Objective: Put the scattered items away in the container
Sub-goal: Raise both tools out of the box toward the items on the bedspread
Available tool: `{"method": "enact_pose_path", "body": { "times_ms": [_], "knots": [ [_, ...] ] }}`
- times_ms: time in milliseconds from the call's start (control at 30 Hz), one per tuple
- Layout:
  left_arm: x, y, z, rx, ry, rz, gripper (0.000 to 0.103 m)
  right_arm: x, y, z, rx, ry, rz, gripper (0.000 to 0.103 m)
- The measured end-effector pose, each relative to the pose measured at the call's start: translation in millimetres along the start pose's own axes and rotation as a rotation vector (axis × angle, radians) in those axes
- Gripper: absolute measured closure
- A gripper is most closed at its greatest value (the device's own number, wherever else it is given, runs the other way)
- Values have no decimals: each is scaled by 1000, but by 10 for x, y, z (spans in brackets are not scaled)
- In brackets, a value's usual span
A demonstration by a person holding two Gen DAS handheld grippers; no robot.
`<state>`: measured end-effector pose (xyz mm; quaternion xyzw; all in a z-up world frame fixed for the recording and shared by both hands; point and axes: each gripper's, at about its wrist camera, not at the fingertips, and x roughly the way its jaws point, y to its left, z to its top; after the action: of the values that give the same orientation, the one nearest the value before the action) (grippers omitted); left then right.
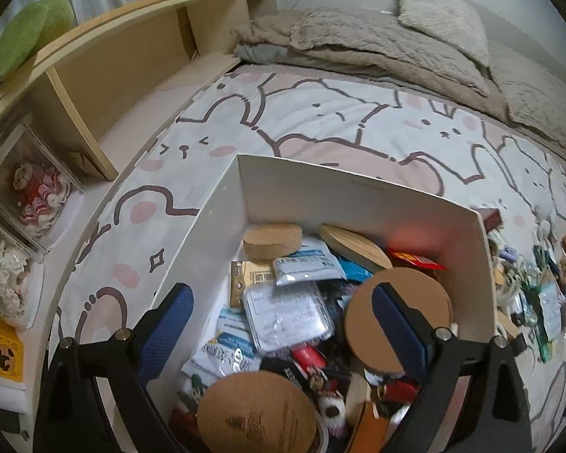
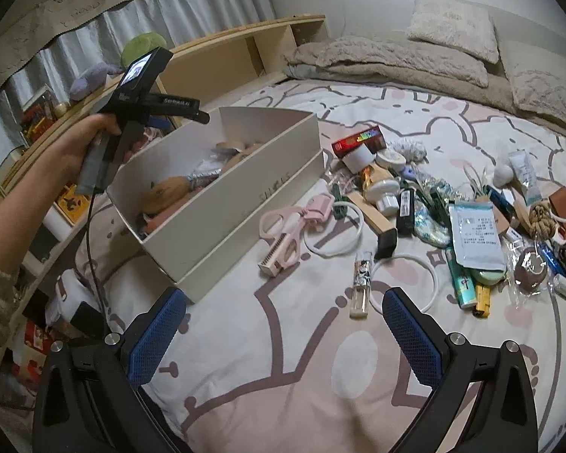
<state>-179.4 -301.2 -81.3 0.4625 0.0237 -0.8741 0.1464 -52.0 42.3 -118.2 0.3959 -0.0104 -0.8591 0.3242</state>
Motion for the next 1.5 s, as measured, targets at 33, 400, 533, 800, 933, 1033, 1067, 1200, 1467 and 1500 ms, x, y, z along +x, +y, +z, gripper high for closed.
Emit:
{"method": "enact_pose_path", "body": {
  "times_ms": [33, 400, 533, 800, 933, 1033, 1067, 1200, 1467, 1500],
  "knots": [
    [-51, 2, -22, -4, -9, -12, 7, -19, 14, 6, -1, -4, 0, 0],
    [-720, -145, -294, 16, -112, -124, 7, -289, 194, 94, -20, -65, 3, 0],
    [-950, -187, -424, 19, -144, -155, 6, -403, 285, 125, -36, -102, 3, 0],
    [-1426, -297, -723, 46, -223, -177, 3, -615, 397, 131, -45, -169, 16, 0],
    [-1645, -371, -885, 67, -269, -187, 0, -685, 405, 92, -44, -184, 16, 0],
    [-1754, -425, -990, 79, -284, -192, 0, -740, 391, 57, -39, -195, 14, 0],
    [-1778, -442, -1024, 82, -283, -189, 0, -757, 385, 47, -38, -198, 13, 0],
    [-1860, -526, -1188, 98, -298, -163, 0, -825, 356, 12, -35, -212, 4, 0],
    [-1940, -706, -1460, 115, -307, -171, 0, -947, 246, -61, -14, -241, -20, 0],
    [-1949, -739, -1492, 122, -308, -174, 0, -958, 238, -72, -14, -243, -25, 0]
  ]
}}
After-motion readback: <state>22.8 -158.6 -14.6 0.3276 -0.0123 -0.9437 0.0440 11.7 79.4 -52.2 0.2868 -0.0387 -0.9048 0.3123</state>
